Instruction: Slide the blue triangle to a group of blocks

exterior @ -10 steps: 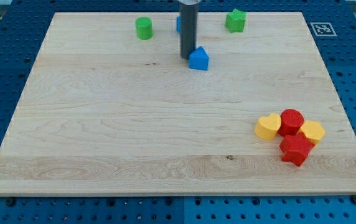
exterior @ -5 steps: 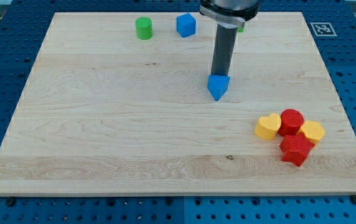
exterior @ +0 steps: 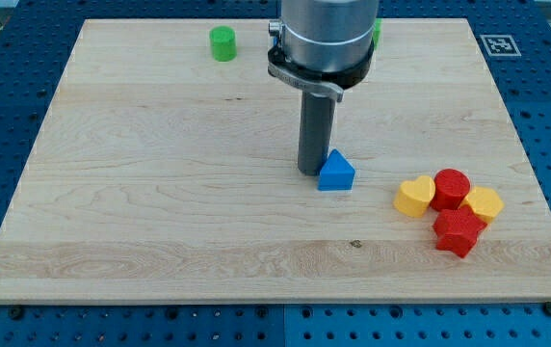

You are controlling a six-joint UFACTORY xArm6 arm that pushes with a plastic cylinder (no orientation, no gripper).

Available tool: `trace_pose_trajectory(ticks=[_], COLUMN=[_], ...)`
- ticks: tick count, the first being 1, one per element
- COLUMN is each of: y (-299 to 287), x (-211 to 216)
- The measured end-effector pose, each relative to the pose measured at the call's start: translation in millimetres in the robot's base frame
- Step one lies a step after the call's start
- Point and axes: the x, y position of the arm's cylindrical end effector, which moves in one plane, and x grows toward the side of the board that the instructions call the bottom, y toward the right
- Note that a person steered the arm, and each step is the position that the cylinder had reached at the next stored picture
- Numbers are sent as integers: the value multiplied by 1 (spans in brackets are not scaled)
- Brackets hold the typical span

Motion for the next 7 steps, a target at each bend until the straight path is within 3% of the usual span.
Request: trace_pose_trajectory(ticks=[2,6,7], y=[6,105,104], x=[10,7,7])
